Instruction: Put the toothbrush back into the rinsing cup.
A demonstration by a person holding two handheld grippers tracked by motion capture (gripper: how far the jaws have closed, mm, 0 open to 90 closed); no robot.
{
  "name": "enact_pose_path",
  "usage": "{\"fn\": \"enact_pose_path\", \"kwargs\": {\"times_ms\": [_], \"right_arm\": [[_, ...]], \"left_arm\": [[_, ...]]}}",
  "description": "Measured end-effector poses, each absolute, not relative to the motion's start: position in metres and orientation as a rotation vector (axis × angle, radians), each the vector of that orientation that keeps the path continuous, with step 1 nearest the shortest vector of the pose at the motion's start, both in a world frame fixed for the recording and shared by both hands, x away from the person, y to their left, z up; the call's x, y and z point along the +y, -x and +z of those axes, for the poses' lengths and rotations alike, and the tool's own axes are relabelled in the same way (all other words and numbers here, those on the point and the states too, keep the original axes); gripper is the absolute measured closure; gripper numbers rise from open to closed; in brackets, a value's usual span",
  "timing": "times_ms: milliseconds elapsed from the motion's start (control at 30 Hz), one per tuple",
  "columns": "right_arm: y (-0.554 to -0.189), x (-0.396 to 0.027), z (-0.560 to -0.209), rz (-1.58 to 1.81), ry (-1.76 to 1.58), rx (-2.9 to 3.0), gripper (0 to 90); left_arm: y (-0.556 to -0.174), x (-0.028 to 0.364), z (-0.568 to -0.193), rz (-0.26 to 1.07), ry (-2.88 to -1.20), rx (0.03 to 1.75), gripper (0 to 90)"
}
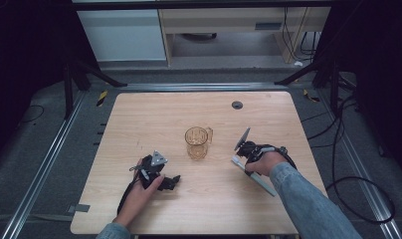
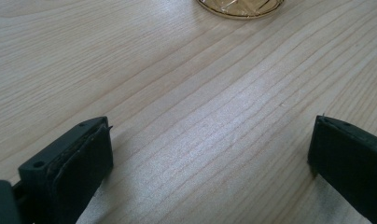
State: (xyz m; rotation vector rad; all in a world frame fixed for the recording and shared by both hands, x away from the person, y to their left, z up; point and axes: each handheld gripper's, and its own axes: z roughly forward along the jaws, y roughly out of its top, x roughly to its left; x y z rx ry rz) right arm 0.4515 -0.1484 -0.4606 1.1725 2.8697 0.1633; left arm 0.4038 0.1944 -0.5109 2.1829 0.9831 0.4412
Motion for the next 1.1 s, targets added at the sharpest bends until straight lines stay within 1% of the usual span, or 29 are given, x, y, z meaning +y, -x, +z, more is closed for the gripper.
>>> {"fn": "enact_pose_path", "kwargs": {"times_ms": [467,1100], "right_arm": [[-0.451,-0.146,-0.404,0.562,-1.187,2.720,79.2],[-0.462,-0.150,-0.378,0.980,-1.172,2.449,79.2]], "left_arm": [[-0.404,0.194,-0.511,0.440,-2.183,0.983,0.0],[-0.404,0.194,-0.511,0.440,-2.183,0.983,0.0]]}}
